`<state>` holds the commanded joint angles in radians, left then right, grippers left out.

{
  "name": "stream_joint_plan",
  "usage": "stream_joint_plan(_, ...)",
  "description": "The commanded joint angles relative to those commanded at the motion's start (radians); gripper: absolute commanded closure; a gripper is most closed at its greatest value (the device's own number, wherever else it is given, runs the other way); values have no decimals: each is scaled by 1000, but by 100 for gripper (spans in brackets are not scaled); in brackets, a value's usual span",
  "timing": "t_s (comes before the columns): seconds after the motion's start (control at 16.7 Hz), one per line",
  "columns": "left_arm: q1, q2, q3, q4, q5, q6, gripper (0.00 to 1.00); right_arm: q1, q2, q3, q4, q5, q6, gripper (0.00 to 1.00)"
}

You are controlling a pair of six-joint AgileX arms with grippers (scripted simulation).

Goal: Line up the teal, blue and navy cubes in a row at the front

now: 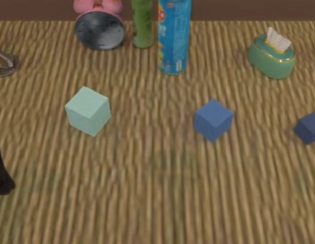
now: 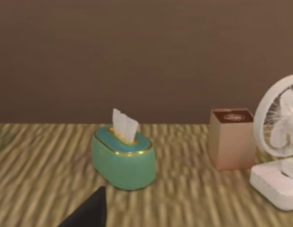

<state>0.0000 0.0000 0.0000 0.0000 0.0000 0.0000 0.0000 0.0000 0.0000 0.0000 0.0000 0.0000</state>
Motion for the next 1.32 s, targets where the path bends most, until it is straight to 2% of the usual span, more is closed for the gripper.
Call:
stream_joint_plan(0.24,0,0,0,0,0,0,0,1,31,30,-21,1,-8,0)
stream_joint_plan(0.54,0,0,0,0,0,0,0,11,295,278,-186,0,-75,0)
stream_joint_plan(1.32,0,0,0,0,0,0,0,49,1650,1264,-902,2,-343,0)
